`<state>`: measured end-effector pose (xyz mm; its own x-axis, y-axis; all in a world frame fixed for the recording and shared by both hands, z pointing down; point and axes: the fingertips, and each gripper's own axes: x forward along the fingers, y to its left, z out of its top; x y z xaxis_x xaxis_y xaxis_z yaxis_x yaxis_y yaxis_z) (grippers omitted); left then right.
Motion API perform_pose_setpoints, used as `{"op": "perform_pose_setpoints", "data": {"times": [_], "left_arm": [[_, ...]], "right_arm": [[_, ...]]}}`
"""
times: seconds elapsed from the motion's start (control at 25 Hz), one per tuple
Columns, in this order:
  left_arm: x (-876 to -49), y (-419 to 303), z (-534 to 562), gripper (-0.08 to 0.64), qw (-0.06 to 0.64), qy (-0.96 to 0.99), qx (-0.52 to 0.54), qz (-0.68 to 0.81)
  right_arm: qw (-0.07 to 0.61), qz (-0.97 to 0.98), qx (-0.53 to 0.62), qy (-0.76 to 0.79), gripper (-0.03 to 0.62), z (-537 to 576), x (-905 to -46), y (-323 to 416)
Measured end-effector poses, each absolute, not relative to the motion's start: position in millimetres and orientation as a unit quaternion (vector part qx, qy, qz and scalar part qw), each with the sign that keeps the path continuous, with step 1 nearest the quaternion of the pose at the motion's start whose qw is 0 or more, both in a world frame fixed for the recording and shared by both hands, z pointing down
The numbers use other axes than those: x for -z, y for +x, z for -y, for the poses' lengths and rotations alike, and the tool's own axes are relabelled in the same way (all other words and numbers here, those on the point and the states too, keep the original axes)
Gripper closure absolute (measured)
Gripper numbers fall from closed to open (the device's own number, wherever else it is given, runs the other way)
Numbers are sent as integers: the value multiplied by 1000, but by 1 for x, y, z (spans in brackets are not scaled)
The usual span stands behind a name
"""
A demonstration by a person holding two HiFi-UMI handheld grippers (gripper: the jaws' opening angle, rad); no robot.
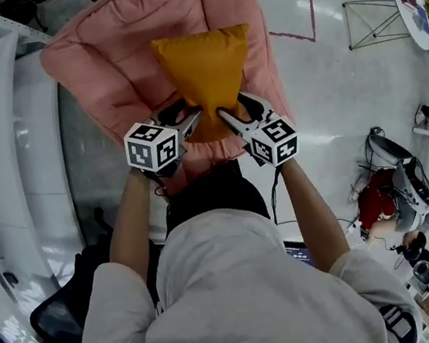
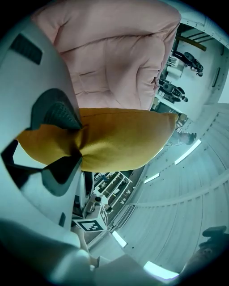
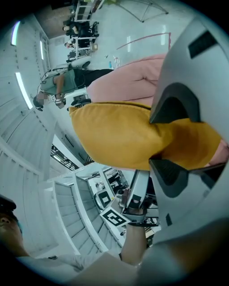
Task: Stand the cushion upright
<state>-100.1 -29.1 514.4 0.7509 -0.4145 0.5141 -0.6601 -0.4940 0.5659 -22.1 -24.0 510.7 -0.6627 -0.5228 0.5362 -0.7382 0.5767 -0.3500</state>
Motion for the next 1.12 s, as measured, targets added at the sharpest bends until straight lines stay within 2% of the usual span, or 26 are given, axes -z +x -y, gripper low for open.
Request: {"op": "perform_pose_setpoints", "data": {"times": [0.56, 0.8, 1.12], "left_arm": [[-559, -76, 92, 357, 395, 831, -175, 350], [-568, -80, 114, 359, 377, 832, -185, 363], [-607, -95, 146, 364, 387, 806, -190, 405]], "right_arm": [[175, 883, -274, 340, 331, 90, -558, 3], [178, 890, -263, 326, 331, 114, -568, -3], [184, 897, -268, 299, 331, 151, -611, -18]]}}
